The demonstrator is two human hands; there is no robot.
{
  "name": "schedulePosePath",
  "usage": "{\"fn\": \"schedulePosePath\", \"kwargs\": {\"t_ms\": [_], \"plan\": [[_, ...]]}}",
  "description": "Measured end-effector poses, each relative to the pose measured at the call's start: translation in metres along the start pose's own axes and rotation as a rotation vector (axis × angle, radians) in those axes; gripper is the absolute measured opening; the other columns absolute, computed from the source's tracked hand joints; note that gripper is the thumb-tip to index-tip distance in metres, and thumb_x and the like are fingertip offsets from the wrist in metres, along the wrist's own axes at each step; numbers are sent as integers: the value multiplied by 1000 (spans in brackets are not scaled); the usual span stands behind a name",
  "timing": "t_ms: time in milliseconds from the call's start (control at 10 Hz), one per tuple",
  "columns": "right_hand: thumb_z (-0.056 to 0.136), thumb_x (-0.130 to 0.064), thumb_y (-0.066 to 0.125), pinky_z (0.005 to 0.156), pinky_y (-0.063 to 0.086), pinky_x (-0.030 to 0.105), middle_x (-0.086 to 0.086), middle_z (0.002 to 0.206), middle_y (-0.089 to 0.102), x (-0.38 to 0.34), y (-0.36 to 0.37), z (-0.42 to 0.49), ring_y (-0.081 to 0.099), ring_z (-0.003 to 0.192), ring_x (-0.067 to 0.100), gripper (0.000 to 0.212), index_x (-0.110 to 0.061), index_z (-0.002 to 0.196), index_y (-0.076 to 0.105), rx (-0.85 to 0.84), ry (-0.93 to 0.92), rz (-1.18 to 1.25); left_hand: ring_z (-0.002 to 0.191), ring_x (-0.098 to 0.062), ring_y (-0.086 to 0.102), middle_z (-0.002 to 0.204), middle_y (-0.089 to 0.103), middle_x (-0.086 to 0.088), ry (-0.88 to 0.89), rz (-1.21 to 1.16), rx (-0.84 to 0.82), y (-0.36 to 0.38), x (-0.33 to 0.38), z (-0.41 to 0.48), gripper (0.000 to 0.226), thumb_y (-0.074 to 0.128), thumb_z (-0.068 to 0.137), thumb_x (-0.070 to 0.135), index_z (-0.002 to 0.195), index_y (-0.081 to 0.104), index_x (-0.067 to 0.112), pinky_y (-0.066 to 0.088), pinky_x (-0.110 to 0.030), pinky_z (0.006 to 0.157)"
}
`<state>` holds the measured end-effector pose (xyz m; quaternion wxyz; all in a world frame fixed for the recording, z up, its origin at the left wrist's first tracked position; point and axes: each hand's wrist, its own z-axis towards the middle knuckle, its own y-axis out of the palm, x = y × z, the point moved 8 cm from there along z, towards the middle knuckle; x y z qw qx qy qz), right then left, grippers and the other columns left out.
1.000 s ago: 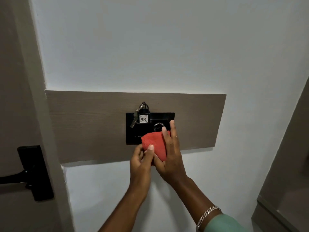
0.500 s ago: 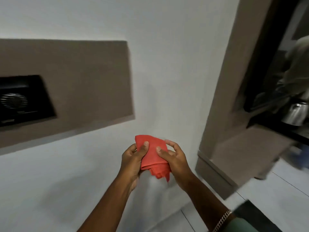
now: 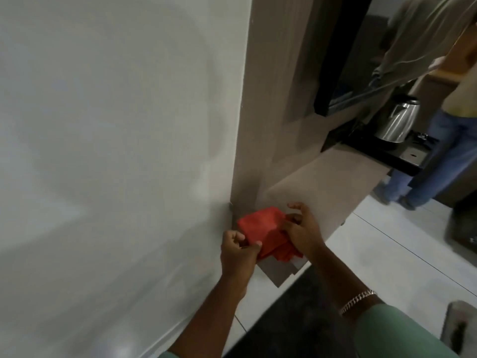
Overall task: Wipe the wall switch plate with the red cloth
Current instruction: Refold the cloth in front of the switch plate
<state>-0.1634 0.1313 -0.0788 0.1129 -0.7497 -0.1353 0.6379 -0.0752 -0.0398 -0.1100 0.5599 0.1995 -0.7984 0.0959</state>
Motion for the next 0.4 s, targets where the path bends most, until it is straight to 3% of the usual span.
{"fn": "schedulePosePath", "kwargs": {"t_ms": [100, 200, 300, 400], "plan": [[88, -3, 64, 59, 43, 12, -5, 99, 60, 18, -13, 25, 58, 84, 10, 43, -20, 124, 48, 86, -74, -136, 83, -21, 65, 88, 65, -1, 82, 103, -53, 29, -15, 19, 32, 71, 73, 1, 86, 53, 23, 60, -38, 76], [88, -4, 63, 65, 43, 15, 1, 110, 59, 26, -14, 34, 57, 93, 17, 47, -17, 131, 48, 110, -107, -190, 92, -16, 68, 100, 69, -1, 80, 68, -147, 39, -20, 25, 35, 71, 75, 0, 99, 59, 23, 59, -27, 78], [86, -4, 65, 75, 48, 21, 8, 116, 64, 25, -15, 40, 59, 98, 19, 48, -15, 131, 51, 137, -130, -235, 105, -14, 65, 110, 66, 2, 43, 92, -277, 37, -20, 25, 39, 67, 83, 3, 117, 59, 18, 55, -20, 84], [86, -5, 66, 95, 47, 30, 12, 126, 63, 19, -16, 31, 59, 113, 26, 49, -13, 133, 50, 202, -168, -251, 112, -17, 61, 119, 63, 0, 75, 153, -228, 18, -9, 22, 43, 66, 85, 5, 126, 56, 14, 51, -24, 92]]}}
